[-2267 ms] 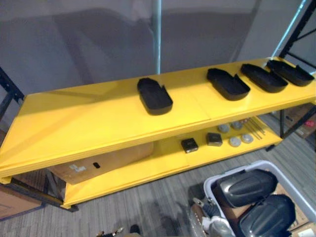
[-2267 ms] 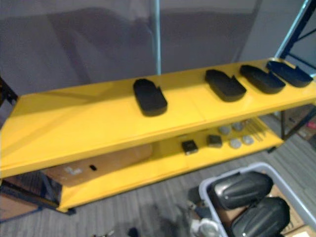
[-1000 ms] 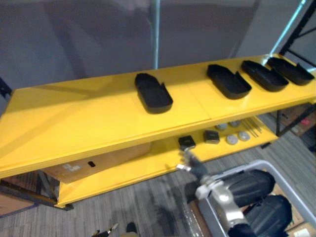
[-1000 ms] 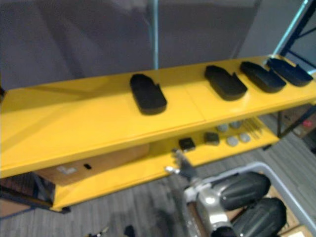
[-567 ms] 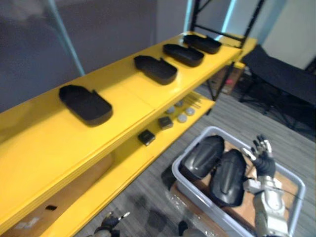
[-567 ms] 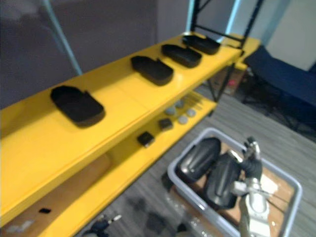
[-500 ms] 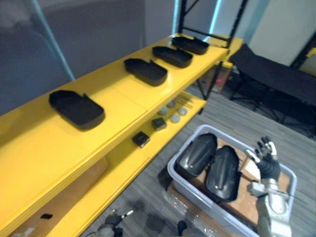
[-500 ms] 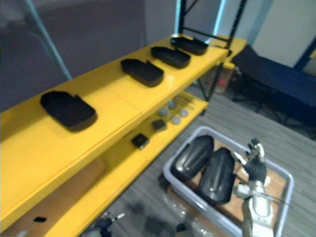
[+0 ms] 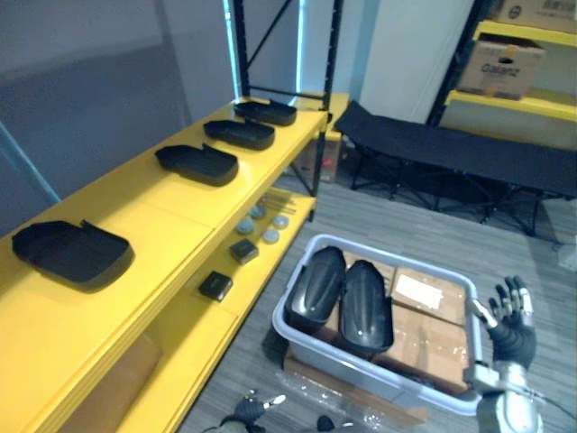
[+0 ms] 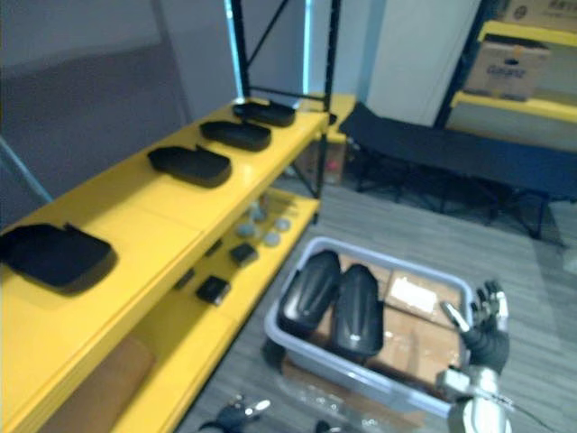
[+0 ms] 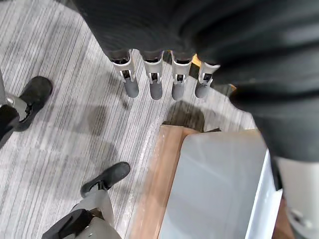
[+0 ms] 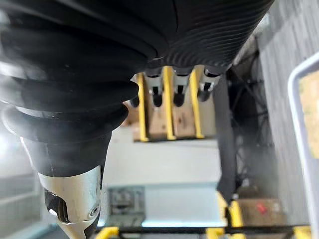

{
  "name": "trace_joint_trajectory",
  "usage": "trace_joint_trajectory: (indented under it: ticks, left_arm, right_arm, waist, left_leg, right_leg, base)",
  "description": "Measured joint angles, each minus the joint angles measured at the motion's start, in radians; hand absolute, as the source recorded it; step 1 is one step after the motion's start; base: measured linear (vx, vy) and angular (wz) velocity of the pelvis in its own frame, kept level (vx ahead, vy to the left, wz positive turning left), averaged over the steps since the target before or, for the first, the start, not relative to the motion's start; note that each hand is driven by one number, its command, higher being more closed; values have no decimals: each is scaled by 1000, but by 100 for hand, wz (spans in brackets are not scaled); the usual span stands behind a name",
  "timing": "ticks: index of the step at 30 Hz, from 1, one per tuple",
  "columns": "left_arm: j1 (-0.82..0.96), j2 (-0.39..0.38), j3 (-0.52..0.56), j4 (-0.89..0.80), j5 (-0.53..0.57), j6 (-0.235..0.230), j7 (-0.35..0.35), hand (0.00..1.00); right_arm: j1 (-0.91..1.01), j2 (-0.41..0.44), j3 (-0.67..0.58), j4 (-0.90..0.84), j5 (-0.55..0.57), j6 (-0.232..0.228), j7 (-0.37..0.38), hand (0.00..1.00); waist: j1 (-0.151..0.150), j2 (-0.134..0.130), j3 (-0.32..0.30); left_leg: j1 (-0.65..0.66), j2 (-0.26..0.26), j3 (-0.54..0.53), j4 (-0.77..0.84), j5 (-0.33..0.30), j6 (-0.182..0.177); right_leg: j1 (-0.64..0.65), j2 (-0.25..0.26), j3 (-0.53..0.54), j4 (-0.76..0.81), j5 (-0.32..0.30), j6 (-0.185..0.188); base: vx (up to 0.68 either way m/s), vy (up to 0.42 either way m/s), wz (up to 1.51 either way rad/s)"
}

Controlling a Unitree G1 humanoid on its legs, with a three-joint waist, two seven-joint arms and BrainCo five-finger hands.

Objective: Walk over and take plastic housings, then place them on the shelf

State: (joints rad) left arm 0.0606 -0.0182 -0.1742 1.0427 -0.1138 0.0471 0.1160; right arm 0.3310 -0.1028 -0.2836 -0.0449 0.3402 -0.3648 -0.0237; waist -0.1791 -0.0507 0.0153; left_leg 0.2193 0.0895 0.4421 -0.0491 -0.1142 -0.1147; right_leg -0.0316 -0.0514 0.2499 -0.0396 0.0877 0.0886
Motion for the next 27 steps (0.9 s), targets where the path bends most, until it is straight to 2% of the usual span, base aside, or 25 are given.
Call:
trace_joint_trajectory:
  ticks: [1, 2, 4, 7, 10, 13, 16, 17, 18, 19, 20, 22, 27]
  left_arm:
    - [17, 8, 6, -6, -19, -1, 8, 0]
    - [18, 23, 10, -13, -38, -7, 28, 0]
    - [18, 49, 15, -17, -36, -9, 36, 0]
    - [21, 85, 48, -28, -24, -9, 36, 0]
    - [39, 119, 66, -29, 3, -1, 36, 0]
    - [42, 116, 117, -37, 8, -2, 37, 0]
    - [41, 91, 162, -41, 25, -4, 38, 0]
    - [41, 82, 183, -41, 36, -7, 41, 0]
    - [41, 73, 199, -41, 37, -12, 42, 0]
    - [39, 62, 221, -45, 36, -25, 48, 0]
    - [38, 50, 244, -55, 34, -26, 56, 0]
    - [38, 50, 243, -63, 33, -26, 59, 0]
    - [46, 50, 250, -83, 33, -28, 63, 0]
  right_arm:
    - [-20, -4, 38, 30, 0, -13, 2, 0]
    - [-40, -7, 65, 67, 1, -18, 3, 0]
    - [-78, -10, 85, 118, 6, -21, 2, 0]
    - [-106, -14, 92, 131, 13, -21, -18, 0]
    - [-115, -23, 96, 131, 21, -21, -40, 0]
    - [-124, -25, 101, 131, 31, -21, -44, 0]
    - [-145, -55, 139, 125, 31, -21, -44, 0]
    - [-146, -68, 161, 120, 33, -21, -44, 0]
    - [-146, -74, 173, 118, 36, -21, -43, 0]
    - [-150, -85, 200, 113, 38, -20, -39, 0]
    - [-158, -88, 228, 99, 38, -19, -35, 0]
    - [-161, -87, 242, 91, 37, -19, -18, 0]
    - [-156, -87, 254, 94, 37, -4, 0, 0]
  waist:
    - [30, -6, 4]
    - [51, -5, 5]
    - [62, 0, 8]
    - [86, 9, 11]
    - [105, 17, 18]
    - [115, 15, 41]
    - [122, 39, 66]
    - [126, 47, 76]
    - [132, 53, 82]
    - [146, 64, 96]
    - [169, 63, 111]
    - [166, 66, 127]
    - [169, 55, 138]
  left_leg:
    - [-24, -29, -131, 74, -62, 24]
    - [-51, -33, -165, 150, -116, 37]
    - [-91, -23, -159, 247, -170, 44]
    - [-119, -15, -150, 318, -208, 56]
    - [-123, -8, -145, 338, -225, 62]
    - [-117, -7, -167, 342, -228, 67]
    - [-99, -4, -181, 340, -233, 76]
    - [-85, -2, -174, 337, -234, 78]
    - [-74, 3, -159, 333, -234, 79]
    - [-54, 17, -131, 328, -234, 79]
    - [-29, 19, -95, 319, -234, 79]
    - [-1, 18, -74, 317, -233, 79]
    - [7, -1, -117, 319, -228, 84]
  right_leg:
    - [-2, 4, 36, -1, 5, -9]
    - [-2, 9, 55, 0, 9, -17]
    - [-4, 9, 60, 3, 11, -17]
    - [-17, 11, 57, 12, 15, -13]
    - [-19, 17, 51, 11, 22, -2]
    - [-18, 22, 10, 12, 35, 0]
    - [-17, 36, -8, 14, 51, -5]
    - [-17, 42, -47, 20, 59, 2]
    - [-19, 49, -90, 26, 66, -7]
    - [-21, 67, -199, 31, 85, -35]
    - [-20, 60, -326, 32, 75, -64]
    - [-19, 54, -382, 63, 58, -80]
    - [-13, 52, -363, 42, 64, -75]
  base:
    - [-93, 109, -79]
    - [-84, 103, -71]
    - [-60, 106, -24]
    - [-19, 107, -14]
    - [41, 60, -15]
    - [72, 16, -7]
    - [56, -13, -35]
    - [37, -87, -42]
    - [45, -234, -66]
    - [18, -317, -91]
    - [3, -290, -88]
    - [-19, -160, -46]
    - [-36, -163, -16]
